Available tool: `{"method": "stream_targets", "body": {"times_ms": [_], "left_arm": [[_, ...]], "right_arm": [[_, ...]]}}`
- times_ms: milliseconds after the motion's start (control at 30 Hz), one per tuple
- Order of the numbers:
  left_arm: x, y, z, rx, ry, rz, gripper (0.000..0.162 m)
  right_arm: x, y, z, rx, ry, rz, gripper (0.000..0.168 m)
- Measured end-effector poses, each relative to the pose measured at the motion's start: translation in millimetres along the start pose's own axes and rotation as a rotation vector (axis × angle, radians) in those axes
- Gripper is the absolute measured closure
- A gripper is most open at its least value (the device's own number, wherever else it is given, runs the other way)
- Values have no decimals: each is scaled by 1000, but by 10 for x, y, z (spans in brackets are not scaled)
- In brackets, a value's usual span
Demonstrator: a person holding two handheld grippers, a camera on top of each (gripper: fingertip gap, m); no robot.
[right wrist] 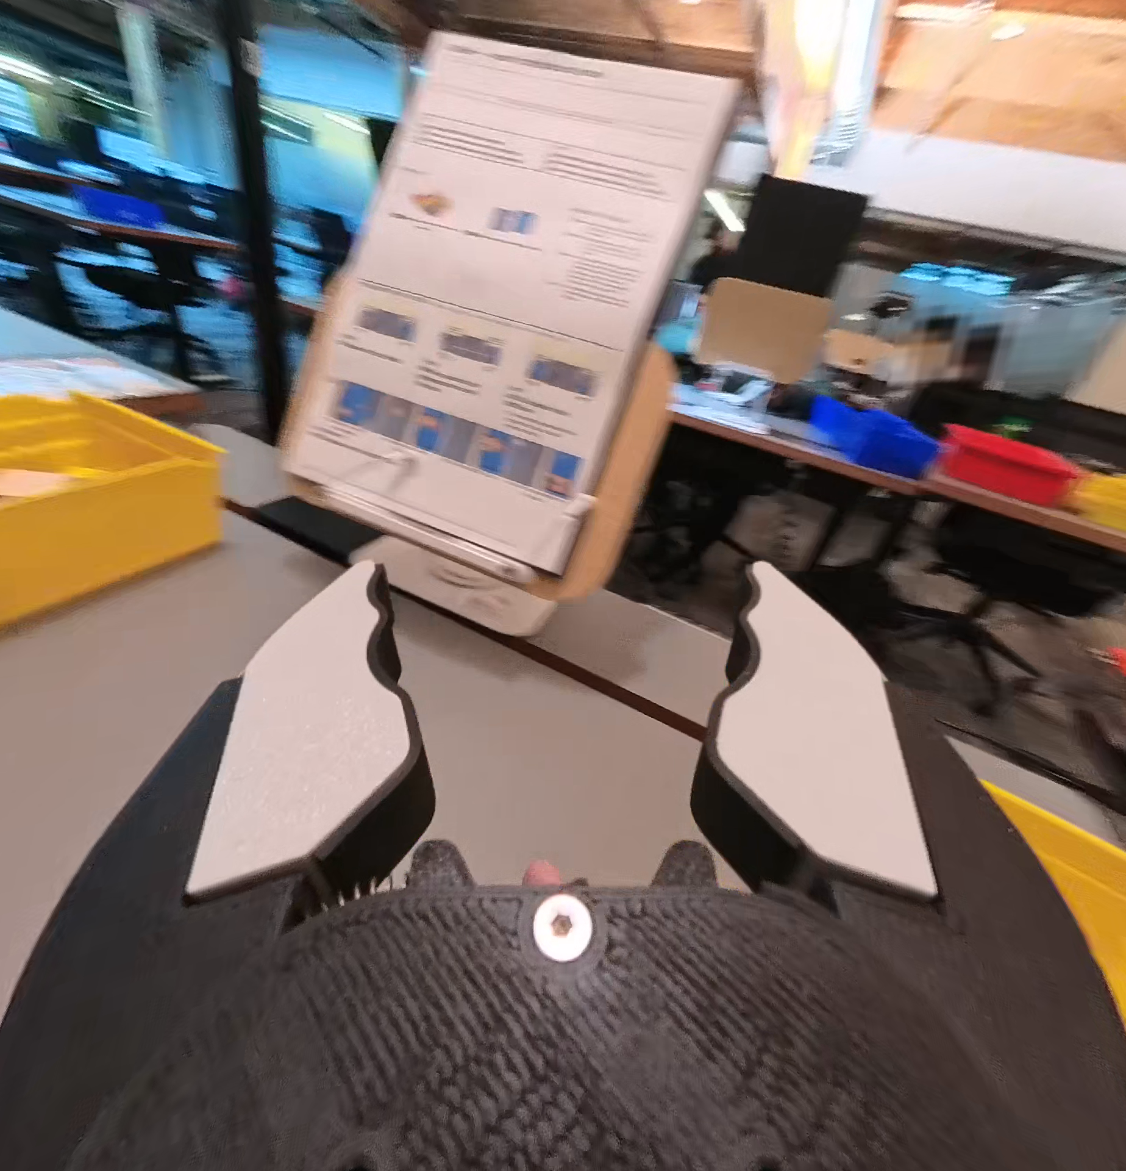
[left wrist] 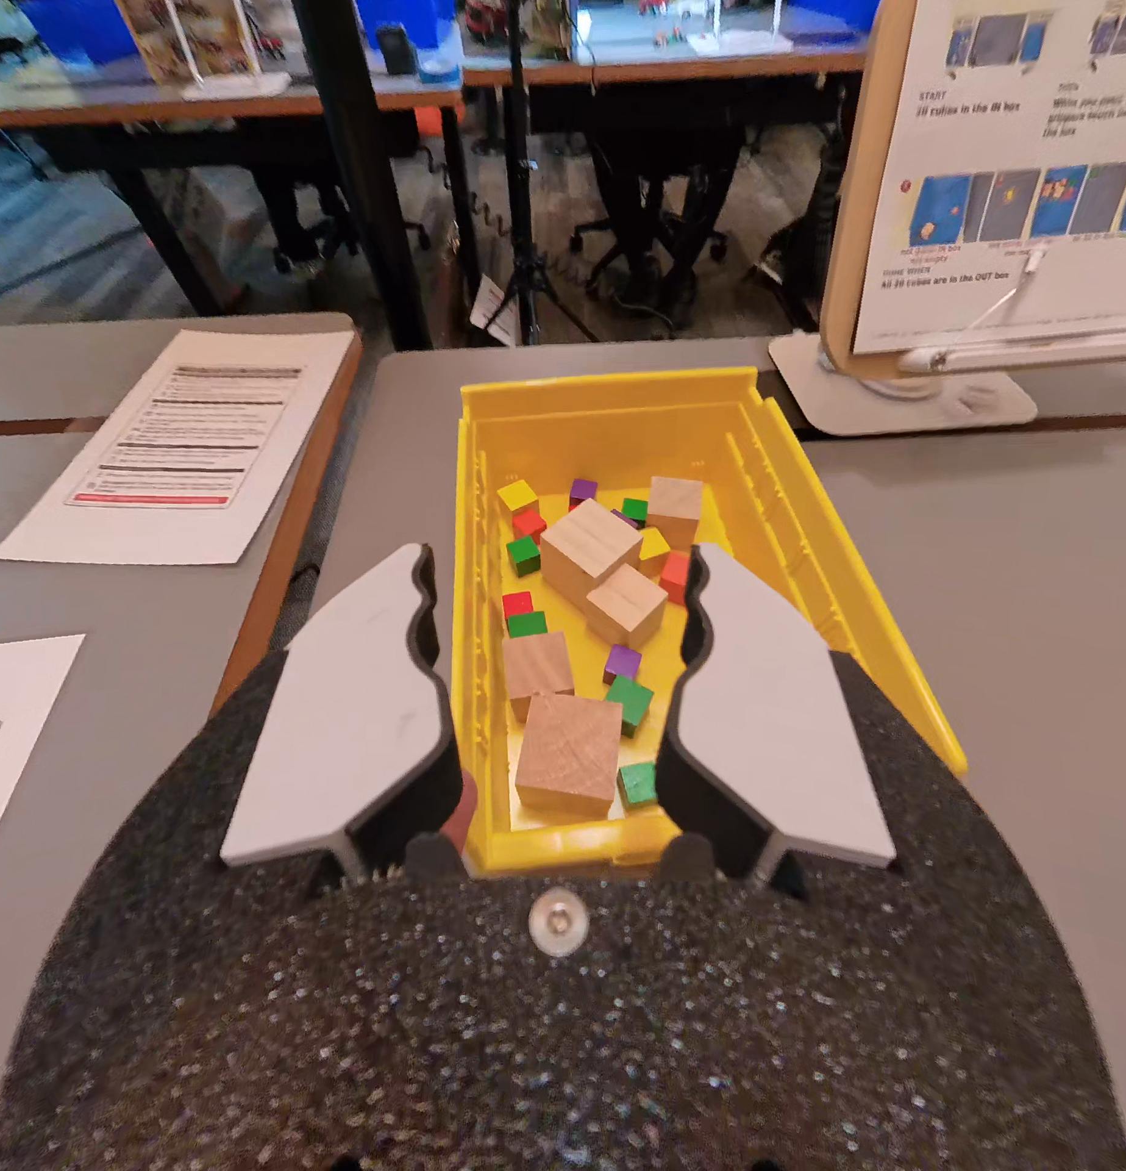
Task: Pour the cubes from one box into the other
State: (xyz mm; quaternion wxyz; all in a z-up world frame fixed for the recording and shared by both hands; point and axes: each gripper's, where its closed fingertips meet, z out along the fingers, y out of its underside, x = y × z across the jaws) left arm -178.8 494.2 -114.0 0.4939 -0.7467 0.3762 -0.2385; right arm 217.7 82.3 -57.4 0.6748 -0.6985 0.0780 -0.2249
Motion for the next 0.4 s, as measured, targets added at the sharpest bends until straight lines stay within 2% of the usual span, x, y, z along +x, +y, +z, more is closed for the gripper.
{"method": "stream_targets", "body": {"times_ms": [100,200,267,300,400], "left_arm": [[36,122,38,-148,70,43,81],[-1,196,85,-260,108,22,80],[-75,231,121,-327,99,15,82],[-119,246,134,-360,89,21,83],[-258,295,183,-451,62,26,86]], "right_arm": [[-625,-133,415,-11,-144,102,77],[-1246,-149,810,-120,-279,271,81],[-1689,-90,1002,-236,-394,337,101],[-1856,-45,1094,-288,-414,347,105],[-2237,144,1360,-430,-401,319,95]]}}
